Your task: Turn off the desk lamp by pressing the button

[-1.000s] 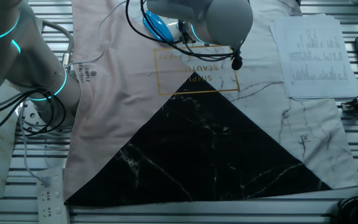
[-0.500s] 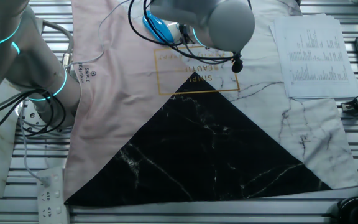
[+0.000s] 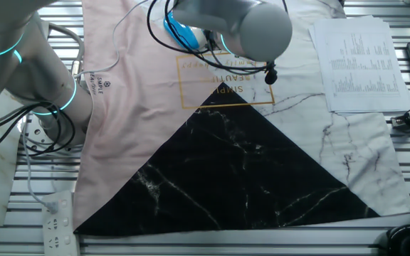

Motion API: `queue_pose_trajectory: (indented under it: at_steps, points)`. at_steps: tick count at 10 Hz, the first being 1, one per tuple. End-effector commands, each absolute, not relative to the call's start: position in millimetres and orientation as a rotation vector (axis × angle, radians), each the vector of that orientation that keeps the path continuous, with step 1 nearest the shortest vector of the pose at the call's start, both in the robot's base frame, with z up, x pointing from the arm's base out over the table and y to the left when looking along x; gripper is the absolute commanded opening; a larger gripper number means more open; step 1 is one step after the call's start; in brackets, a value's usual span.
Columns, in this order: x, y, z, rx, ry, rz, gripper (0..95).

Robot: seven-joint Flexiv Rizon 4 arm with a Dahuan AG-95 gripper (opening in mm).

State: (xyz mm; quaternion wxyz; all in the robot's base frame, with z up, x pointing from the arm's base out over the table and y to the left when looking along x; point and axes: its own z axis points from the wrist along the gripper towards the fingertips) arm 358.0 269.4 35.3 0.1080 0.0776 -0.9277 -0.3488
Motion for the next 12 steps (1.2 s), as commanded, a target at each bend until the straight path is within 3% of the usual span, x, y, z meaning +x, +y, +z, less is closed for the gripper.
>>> queue_pose_trajectory:
  at_steps: [1, 5, 12]
  points:
    - [359, 270, 29, 0.243, -2.734, -1.036, 0.0]
    - [364, 268, 59, 0.237, -2.752, -0.931, 0.0]
    - [366, 266, 65, 0.243, -2.859, -0.75, 0.0]
